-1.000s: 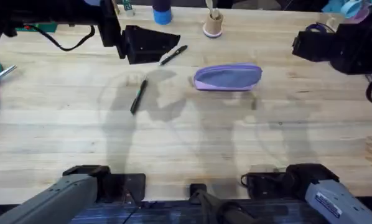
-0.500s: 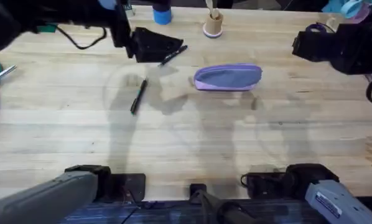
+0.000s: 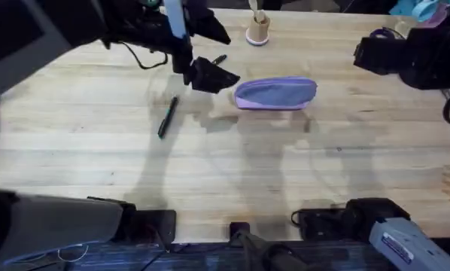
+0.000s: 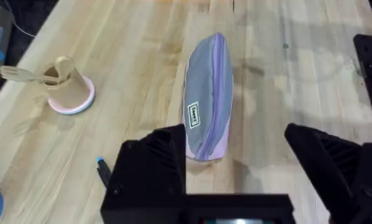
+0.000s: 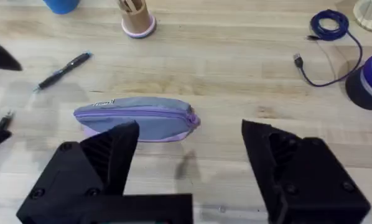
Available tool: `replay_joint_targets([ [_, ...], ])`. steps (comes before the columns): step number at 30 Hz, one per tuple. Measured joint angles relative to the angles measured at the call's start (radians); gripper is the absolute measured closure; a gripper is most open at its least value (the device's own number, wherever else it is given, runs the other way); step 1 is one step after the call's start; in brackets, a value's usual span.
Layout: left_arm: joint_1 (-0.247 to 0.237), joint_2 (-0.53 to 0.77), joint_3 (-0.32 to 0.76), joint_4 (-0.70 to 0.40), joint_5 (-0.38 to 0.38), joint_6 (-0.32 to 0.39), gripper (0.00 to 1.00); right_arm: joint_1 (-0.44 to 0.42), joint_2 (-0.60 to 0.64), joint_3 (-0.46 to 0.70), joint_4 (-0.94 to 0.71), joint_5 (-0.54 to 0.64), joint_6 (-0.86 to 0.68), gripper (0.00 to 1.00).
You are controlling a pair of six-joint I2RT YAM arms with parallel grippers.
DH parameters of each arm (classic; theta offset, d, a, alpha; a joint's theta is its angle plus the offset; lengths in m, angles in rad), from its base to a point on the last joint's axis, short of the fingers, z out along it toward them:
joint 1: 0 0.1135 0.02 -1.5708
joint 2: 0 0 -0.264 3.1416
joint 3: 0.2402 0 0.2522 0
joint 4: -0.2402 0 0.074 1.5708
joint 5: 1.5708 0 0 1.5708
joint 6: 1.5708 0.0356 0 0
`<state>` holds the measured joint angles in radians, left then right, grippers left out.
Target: Unzip the bag, pick up the pens from the table one at a time and place them inside, then zip the bag closed.
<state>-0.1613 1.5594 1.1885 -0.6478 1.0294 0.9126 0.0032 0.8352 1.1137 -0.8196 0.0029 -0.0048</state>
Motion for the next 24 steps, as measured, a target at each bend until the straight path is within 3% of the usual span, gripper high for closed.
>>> replay_joint_targets([
  [14, -0.043, 0.222, 0.000, 0.159, 0.072, 0.016, 0.007, 0.000, 0.000, 0.000, 0.000, 0.000, 0.000, 0.006],
  [24, -0.050, 0.304, 0.000, 0.221, 0.078, 0.016, 0.007, 0.000, 0.000, 0.000, 0.000, 0.000, 0.000, 0.006],
])
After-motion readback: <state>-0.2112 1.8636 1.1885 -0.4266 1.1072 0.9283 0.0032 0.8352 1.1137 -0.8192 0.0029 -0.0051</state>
